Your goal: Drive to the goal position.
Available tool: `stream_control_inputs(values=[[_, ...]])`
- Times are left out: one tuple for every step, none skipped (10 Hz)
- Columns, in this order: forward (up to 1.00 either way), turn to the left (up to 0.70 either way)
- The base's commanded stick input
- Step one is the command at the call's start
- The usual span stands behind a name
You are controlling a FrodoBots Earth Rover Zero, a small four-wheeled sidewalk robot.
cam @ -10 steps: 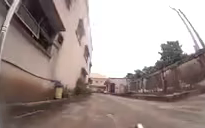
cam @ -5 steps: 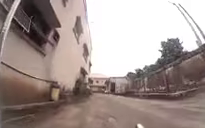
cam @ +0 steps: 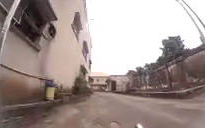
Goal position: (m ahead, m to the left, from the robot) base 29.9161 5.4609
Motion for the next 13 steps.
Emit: stream_control_inputs(values=[[0.84,0.03],[0.84,0.03],[0.84,0.03],[0.84,0.03],[0.84,0.03],[0.84,0.03],[0.84,0.03],[0.84,0.03],[0.84,0.03],[0.84,0.03],[0.84,0.03],[0.84,0.03],[0.84,0.03]])
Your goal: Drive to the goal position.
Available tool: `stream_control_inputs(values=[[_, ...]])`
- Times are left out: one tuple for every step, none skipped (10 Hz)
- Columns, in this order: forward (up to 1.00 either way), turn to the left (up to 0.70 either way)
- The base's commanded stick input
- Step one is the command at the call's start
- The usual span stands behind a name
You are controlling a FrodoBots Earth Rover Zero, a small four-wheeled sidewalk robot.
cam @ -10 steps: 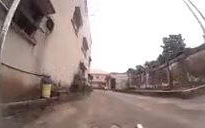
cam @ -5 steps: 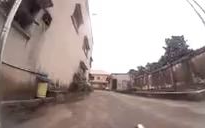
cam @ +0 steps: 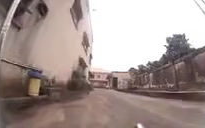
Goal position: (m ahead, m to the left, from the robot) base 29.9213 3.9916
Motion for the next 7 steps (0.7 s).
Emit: stream_control_inputs(values=[[0.84,0.03],[0.84,0.03],[0.84,0.03],[0.84,0.03],[0.84,0.03],[0.84,0.03],[0.84,0.03]])
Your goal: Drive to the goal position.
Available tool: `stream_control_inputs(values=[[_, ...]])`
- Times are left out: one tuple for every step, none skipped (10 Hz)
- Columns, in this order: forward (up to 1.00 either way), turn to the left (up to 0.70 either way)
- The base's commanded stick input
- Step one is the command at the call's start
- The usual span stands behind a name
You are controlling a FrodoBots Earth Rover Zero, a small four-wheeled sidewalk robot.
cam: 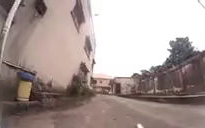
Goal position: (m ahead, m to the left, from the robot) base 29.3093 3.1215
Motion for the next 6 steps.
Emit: stream_control_inputs(values=[[0.84,0.03],[0.84,0.03],[0.84,0.03],[0.84,0.03],[0.84,0.03],[0.84,0.03]])
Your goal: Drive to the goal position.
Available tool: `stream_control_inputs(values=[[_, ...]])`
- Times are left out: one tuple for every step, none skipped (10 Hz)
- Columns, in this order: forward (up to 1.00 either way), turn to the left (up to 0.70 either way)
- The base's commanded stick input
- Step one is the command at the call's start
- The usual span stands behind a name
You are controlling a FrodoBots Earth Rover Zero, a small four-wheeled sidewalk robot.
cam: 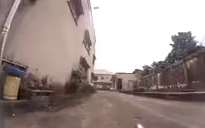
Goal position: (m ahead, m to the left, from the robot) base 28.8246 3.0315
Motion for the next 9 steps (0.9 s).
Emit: stream_control_inputs(values=[[0.84,0.03],[0.84,0.03],[0.84,0.03],[0.84,0.03],[0.84,0.03],[0.84,0.03],[0.84,0.03],[0.84,0.03],[0.84,0.03]])
